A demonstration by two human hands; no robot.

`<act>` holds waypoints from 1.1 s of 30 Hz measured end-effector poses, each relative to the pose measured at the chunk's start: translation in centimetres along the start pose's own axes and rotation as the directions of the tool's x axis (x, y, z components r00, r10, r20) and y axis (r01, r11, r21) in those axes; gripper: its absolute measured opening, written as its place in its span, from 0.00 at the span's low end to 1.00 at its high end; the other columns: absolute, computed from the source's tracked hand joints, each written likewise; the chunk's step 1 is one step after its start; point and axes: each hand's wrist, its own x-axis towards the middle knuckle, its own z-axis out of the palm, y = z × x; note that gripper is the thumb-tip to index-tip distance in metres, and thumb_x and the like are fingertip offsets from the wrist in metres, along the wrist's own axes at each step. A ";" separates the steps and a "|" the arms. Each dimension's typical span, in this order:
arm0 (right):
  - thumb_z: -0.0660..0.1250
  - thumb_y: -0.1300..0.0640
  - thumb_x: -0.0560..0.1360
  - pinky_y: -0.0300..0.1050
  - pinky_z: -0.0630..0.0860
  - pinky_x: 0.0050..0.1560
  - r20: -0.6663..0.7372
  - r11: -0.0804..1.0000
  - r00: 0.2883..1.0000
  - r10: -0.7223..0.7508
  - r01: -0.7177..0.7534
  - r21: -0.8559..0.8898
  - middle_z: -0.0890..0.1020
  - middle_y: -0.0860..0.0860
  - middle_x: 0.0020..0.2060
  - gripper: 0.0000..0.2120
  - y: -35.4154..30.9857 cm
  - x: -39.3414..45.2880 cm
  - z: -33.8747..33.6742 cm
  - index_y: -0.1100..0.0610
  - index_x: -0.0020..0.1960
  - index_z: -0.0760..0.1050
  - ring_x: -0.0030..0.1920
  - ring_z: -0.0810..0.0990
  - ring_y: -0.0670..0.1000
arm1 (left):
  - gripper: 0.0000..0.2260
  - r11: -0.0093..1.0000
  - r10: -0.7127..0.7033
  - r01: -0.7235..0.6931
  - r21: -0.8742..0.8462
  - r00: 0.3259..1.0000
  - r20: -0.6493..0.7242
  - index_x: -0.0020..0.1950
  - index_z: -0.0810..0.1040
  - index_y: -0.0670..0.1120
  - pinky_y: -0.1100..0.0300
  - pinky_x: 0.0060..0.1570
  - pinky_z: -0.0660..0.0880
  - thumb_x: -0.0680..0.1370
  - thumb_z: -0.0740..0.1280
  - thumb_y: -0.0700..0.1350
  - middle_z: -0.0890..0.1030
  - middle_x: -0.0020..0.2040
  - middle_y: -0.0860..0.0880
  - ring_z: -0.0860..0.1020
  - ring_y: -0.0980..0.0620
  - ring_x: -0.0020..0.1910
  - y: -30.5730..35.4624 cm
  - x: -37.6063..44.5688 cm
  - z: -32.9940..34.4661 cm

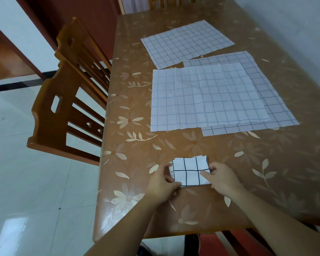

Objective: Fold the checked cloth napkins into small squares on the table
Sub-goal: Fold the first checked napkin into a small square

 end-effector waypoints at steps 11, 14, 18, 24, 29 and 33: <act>0.68 0.40 0.72 0.41 0.65 0.29 -0.138 0.976 0.990 -0.003 -0.027 -0.217 0.76 0.46 0.30 0.18 -1.0 0.1 0.6 0.51 0.35 0.68 0.32 0.75 0.48 | 0.17 0.644 0.448 -0.251 0.723 0.889 -0.091 0.62 0.68 0.55 0.57 0.38 0.73 0.74 0.64 0.53 0.78 0.45 0.54 0.78 0.49 0.45 1.2 -0.6 1.4; 0.68 0.41 0.72 0.43 0.66 0.30 -0.119 0.982 0.993 -0.010 -0.013 -0.191 0.77 0.47 0.30 0.18 -1.0 0.3 0.7 0.52 0.35 0.68 0.33 0.75 0.50 | 0.18 0.362 0.641 -0.399 0.842 0.763 0.086 0.64 0.73 0.51 0.48 0.57 0.72 0.76 0.61 0.52 0.77 0.60 0.49 0.75 0.44 0.60 1.8 0.3 3.6; 0.68 0.53 0.75 0.43 0.72 0.34 -0.285 0.994 0.952 -0.110 0.102 -0.043 0.80 0.48 0.40 0.04 0.1 0.2 -0.1 0.52 0.46 0.75 0.40 0.79 0.51 | 0.32 0.318 0.405 -0.325 0.891 0.896 0.183 0.80 0.46 0.49 0.41 0.74 0.39 0.79 0.38 0.62 0.48 0.80 0.49 0.44 0.46 0.78 0.0 1.4 5.1; 0.46 0.45 0.80 0.55 0.63 0.69 0.004 0.622 0.797 -0.604 0.474 -0.623 0.62 0.47 0.75 0.25 2.8 -0.9 1.6 0.49 0.75 0.62 0.75 0.61 0.50 | 0.31 0.362 0.441 -0.263 0.894 0.894 0.085 0.79 0.53 0.47 0.40 0.73 0.44 0.81 0.42 0.63 0.53 0.79 0.46 0.49 0.46 0.78 -0.9 1.4 5.6; 0.45 0.43 0.81 0.59 0.50 0.74 0.095 0.603 0.864 -0.495 0.420 -0.678 0.53 0.46 0.78 0.28 3.4 -0.5 1.4 0.50 0.78 0.51 0.77 0.52 0.51 | 0.33 0.438 0.397 -0.187 0.879 0.918 -0.003 0.79 0.48 0.46 0.45 0.74 0.36 0.80 0.40 0.65 0.47 0.79 0.46 0.45 0.46 0.78 -1.6 0.6 5.5; 0.63 0.49 0.77 0.54 0.68 0.64 -0.140 0.814 0.924 -0.355 0.231 -0.533 0.72 0.47 0.68 0.25 1.2 -1.6 1.7 0.50 0.72 0.65 0.66 0.70 0.52 | 0.33 0.465 0.396 -0.168 0.869 0.918 -0.034 0.79 0.49 0.46 0.44 0.73 0.35 0.80 0.43 0.64 0.48 0.79 0.46 0.45 0.47 0.78 -1.9 0.0 5.2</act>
